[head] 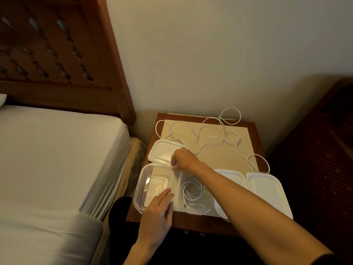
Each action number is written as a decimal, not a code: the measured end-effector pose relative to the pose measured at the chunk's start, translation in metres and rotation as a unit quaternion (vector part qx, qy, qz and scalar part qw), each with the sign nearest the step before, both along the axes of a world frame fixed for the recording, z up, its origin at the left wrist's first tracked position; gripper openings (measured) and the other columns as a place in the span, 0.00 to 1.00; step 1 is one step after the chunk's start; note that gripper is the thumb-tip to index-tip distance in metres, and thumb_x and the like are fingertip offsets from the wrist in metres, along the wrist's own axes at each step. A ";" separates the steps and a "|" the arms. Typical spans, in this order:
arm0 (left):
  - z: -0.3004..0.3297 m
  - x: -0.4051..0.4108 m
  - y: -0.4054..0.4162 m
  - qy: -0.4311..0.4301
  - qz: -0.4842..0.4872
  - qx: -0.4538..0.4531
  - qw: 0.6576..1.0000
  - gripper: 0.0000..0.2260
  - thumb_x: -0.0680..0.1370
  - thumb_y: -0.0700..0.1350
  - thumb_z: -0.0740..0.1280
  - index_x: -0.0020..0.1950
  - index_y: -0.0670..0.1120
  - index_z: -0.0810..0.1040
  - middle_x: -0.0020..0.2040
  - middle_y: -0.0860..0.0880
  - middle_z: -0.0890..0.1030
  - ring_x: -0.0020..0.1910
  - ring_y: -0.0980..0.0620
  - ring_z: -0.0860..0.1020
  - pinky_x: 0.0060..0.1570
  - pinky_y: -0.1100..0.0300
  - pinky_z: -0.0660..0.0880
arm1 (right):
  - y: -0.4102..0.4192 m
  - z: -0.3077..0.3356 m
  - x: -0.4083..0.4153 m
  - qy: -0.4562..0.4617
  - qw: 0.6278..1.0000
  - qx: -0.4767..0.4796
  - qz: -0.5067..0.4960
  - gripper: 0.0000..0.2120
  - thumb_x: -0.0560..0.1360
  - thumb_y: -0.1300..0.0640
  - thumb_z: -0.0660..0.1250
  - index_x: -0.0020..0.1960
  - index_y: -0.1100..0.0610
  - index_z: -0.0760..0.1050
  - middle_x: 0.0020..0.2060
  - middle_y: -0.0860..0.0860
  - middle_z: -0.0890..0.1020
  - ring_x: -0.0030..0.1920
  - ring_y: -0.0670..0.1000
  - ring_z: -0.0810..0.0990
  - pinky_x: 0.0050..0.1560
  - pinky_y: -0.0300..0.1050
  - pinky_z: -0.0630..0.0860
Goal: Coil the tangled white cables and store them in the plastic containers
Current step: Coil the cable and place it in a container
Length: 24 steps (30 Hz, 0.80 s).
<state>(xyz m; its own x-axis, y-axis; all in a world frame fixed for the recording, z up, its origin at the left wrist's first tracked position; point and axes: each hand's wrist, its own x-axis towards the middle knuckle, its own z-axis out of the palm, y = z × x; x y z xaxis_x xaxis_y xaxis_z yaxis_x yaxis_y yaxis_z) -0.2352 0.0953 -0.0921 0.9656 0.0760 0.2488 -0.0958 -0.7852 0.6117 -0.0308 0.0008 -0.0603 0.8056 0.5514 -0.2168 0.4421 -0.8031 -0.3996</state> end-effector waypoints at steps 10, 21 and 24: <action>0.005 -0.001 -0.001 0.002 -0.002 -0.008 1.000 0.13 0.74 0.41 0.72 0.59 0.49 0.81 0.61 0.53 0.80 0.61 0.55 0.78 0.61 0.60 0.74 | -0.008 0.026 -0.009 -0.060 0.986 0.132 -0.076 0.10 0.69 0.55 0.74 0.48 0.57 0.81 0.46 0.53 0.82 0.45 0.51 0.80 0.44 0.42 0.80; 0.104 0.026 -0.028 -0.026 0.123 -0.322 0.938 0.13 0.80 0.56 0.62 0.56 0.51 0.79 0.44 0.56 0.83 0.43 0.59 0.82 0.35 0.62 0.80 | -0.056 0.077 -0.148 -0.131 0.939 0.301 -0.103 0.03 0.70 0.53 0.70 0.43 0.49 0.77 0.37 0.42 0.79 0.38 0.42 0.76 0.40 0.35 0.73; 0.111 0.036 -0.034 -0.003 0.133 -0.280 0.951 0.10 0.81 0.45 0.63 0.39 0.50 0.76 0.32 0.57 0.77 0.33 0.58 0.76 0.31 0.72 0.70 | -0.071 0.065 -0.170 -0.136 0.938 0.311 -0.069 0.07 0.74 0.47 0.70 0.50 0.48 0.79 0.42 0.41 0.81 0.43 0.40 0.77 0.47 0.36 0.73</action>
<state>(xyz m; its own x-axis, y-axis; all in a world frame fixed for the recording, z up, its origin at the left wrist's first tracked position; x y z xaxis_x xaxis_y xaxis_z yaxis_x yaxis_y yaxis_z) -0.1990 0.0609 0.0189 0.8924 0.4392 0.1038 0.0551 -0.3343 0.9408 -0.2004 -0.0699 0.0052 0.8571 0.3902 0.3363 0.5050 -0.5083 -0.6975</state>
